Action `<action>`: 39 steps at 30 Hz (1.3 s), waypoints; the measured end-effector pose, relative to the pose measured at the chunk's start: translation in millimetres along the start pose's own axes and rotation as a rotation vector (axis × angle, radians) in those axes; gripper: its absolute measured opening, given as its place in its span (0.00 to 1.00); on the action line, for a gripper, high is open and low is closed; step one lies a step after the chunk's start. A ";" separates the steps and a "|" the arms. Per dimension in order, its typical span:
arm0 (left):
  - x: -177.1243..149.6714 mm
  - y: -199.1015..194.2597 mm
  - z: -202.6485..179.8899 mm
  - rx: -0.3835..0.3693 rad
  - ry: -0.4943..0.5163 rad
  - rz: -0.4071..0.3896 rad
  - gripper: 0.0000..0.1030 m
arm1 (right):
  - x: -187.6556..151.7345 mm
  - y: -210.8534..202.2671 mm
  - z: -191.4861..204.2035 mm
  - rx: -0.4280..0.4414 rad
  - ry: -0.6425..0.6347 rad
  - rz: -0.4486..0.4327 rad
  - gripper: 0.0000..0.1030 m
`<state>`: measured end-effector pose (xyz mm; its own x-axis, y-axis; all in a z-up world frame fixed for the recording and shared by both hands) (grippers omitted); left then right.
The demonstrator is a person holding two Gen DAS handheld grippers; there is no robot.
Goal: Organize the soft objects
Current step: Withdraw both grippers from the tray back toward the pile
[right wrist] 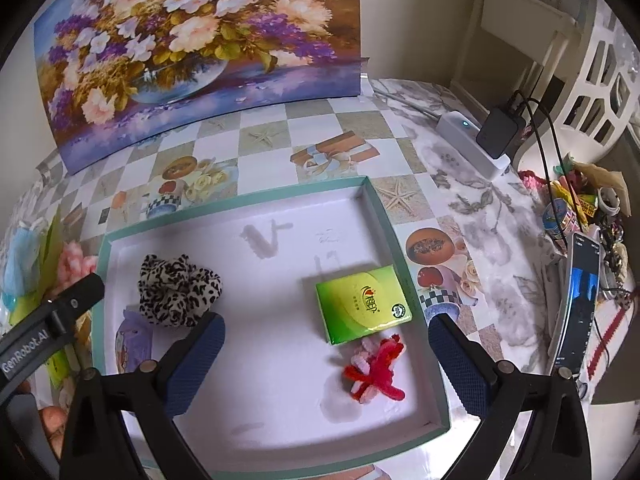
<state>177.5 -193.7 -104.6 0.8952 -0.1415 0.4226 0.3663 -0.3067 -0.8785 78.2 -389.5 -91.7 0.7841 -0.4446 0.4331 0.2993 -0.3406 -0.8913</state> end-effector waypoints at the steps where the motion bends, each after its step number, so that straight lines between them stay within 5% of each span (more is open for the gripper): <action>1: -0.5 -1.9 1.5 0.004 0.001 0.001 0.95 | -1.0 -1.6 1.2 -0.002 -0.007 -0.001 1.00; 18: -18.8 -50.6 56.2 0.107 -0.007 0.005 0.95 | -33.0 -31.1 48.8 0.092 -0.105 0.000 1.00; 39: -49.0 -67.4 128.3 0.072 -0.132 0.063 0.95 | -73.1 -48.9 110.4 0.165 -0.215 0.040 1.00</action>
<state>141.6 -45.4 -94.7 0.9410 -0.0316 0.3371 0.3211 -0.2323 -0.9181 66.3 -248.8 -94.6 0.8892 -0.2629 0.3744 0.3364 -0.1788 -0.9246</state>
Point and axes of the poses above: each gripper's, at about its wrist camera, not at the fingertips, and y roughly the way its jaws point, z to its left, x to its top, the point moved 7 cm from there along y, roughly the way its jaws point, and after that the axes turned 7 degrees about -x, right-handed, at the moved point
